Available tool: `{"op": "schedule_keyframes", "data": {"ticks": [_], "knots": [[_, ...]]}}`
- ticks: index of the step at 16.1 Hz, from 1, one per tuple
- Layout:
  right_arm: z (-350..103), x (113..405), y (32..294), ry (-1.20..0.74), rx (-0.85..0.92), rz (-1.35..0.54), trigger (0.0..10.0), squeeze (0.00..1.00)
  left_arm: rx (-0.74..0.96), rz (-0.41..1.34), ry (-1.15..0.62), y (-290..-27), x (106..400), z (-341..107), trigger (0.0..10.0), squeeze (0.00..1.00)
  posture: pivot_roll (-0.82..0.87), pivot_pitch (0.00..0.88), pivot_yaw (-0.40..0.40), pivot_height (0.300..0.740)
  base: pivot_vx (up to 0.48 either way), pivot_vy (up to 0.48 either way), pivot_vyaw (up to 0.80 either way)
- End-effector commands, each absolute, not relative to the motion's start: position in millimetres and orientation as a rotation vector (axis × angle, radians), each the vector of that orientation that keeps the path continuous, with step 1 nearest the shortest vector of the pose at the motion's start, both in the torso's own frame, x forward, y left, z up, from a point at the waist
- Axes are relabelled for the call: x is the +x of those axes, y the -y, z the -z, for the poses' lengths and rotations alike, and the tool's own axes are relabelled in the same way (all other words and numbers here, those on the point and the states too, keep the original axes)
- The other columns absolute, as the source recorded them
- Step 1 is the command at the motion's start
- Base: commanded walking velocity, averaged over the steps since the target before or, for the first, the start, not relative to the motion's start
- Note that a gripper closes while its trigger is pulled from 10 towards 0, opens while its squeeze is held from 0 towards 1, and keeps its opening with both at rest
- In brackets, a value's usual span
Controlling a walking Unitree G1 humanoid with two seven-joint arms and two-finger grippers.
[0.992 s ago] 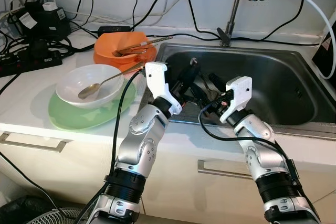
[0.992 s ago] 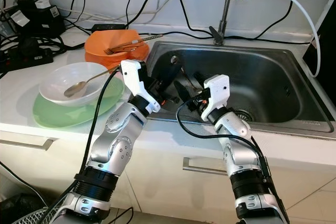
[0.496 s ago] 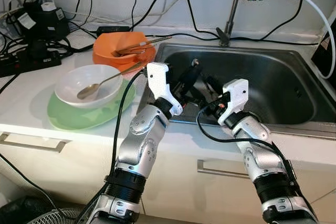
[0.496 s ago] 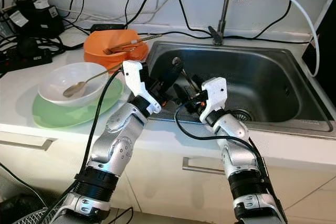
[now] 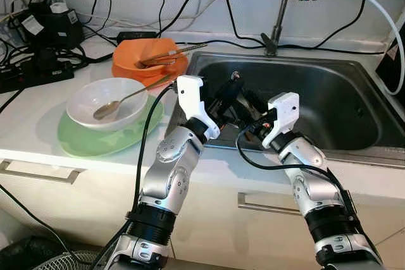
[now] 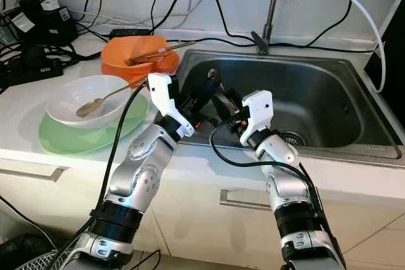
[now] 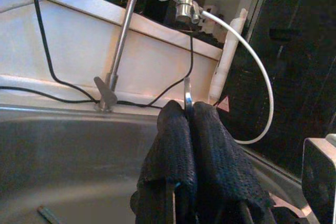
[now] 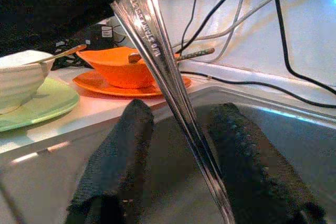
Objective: Kitchen organization
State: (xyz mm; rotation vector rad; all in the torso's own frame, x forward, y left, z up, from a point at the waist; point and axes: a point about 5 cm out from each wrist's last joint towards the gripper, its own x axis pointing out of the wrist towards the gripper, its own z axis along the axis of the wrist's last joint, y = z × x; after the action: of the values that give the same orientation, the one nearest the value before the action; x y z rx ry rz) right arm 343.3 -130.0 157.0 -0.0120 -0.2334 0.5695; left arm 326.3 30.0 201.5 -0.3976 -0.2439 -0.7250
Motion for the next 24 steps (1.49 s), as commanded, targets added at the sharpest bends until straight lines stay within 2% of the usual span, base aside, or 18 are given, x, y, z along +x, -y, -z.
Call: {"op": "schedule_keyframes", "data": {"ticks": [1,11,12,13,19,20,24], "knots": [[-160.7,345.7,128.5,0.246,-0.028,-0.571,0.0,0.00,-0.420,0.755,0.261,-22.6,321.9,-206.2,10.0,0.00,0.07,0.008,0.040,0.740,0.000,0.000,0.00],[-162.7,346.8,130.0,0.258,-0.031,-0.573,0.0,0.00,-0.413,0.766,0.261,-19.8,321.0,-205.5,10.0,0.00,0.07,0.000,0.037,0.740,0.000,0.000,0.00],[-162.6,346.9,129.5,0.258,-0.031,-0.575,0.0,0.00,-0.409,0.767,0.262,-19.6,320.9,-205.3,10.0,0.29,0.07,0.000,0.038,0.740,0.000,0.000,0.00],[-162.6,346.9,129.5,0.258,-0.030,-0.575,0.0,0.00,-0.407,0.768,0.263,-19.5,320.9,-205.2,10.0,1.00,0.07,0.000,0.039,0.740,0.000,0.000,0.00],[-161.3,347.8,133.5,0.259,-0.035,-0.541,0.0,0.00,-0.396,0.771,0.243,-18.1,319.8,-201.7,10.0,1.00,0.07,0.000,0.037,0.740,0.000,0.000,0.00],[-162.5,348.9,135.1,0.264,-0.032,-0.526,0.0,0.00,-0.391,0.767,0.242,-18.3,320.0,-201.8,10.0,0.00,0.07,0.009,0.036,0.740,0.000,0.000,0.00],[-166.8,356.6,143.4,0.267,-0.050,-0.463,0.0,0.00,-0.359,0.765,0.223,-25.6,319.8,-199.4,10.0,0.00,0.07,0.013,0.037,0.740,0.000,0.000,0.00]]}}
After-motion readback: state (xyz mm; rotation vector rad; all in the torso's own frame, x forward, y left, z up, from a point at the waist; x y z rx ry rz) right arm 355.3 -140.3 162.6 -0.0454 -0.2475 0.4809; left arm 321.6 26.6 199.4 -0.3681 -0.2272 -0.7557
